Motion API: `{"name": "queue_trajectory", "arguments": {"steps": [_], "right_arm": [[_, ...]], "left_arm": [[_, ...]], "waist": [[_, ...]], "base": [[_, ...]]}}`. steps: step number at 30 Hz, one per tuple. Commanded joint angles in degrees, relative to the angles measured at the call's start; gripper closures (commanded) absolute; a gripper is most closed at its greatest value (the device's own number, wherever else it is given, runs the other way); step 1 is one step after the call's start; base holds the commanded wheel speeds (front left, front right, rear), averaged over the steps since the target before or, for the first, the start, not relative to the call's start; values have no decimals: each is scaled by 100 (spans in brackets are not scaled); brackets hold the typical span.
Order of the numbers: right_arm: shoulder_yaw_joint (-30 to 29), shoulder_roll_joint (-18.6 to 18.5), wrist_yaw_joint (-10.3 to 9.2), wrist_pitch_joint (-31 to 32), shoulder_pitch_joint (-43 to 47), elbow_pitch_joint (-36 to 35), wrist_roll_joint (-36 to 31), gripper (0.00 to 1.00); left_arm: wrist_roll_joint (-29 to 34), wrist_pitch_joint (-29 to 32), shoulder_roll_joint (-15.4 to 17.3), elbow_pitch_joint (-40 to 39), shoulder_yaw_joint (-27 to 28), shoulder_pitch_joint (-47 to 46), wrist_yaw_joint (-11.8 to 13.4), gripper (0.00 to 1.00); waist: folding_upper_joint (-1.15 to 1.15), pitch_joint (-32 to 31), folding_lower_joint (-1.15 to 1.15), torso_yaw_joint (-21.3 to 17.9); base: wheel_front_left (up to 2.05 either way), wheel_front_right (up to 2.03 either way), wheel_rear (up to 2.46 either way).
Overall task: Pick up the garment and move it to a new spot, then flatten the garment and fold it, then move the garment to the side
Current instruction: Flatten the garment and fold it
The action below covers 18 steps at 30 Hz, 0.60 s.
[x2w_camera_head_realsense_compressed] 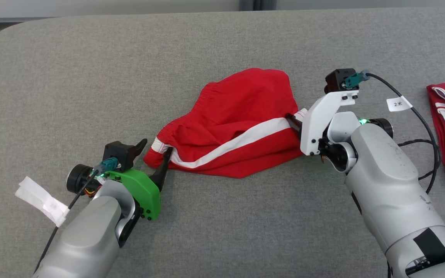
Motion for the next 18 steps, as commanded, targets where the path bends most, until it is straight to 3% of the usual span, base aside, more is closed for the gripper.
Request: {"name": "queue_trajectory", "arguments": {"steps": [1,6,7,8,9,18], "right_arm": [[92,0,-3,7,-48,-12,85,0],[381,-3,-3,102,-79,-67,258,0],[416,-4,-3,110,-82,-78,285,51],[478,-3,-3,95,-90,-104,263,86],[534,-5,-3,57,-88,-141,251,100],[617,-305,-4,-747,173,-855,444,100]], "left_arm": [[-35,-22,28,22,-30,-112,-12,0],[-201,-47,25,32,-134,-169,-12,0],[-227,-46,24,26,-158,-172,-12,8],[-257,-50,20,4,-191,-178,-12,57],[-273,-53,25,-29,-214,-195,-12,100],[-618,-58,119,-672,87,-46,-12,100]], "waist": [[0,23,0,10],[0,64,0,-8],[0,66,0,-13],[0,63,0,-18],[0,60,0,-20],[0,-144,0,-20]], "base": [[0,0,0],[0,0,0],[0,0,0],[0,0,0],[0,0,0],[0,0,0]]}}
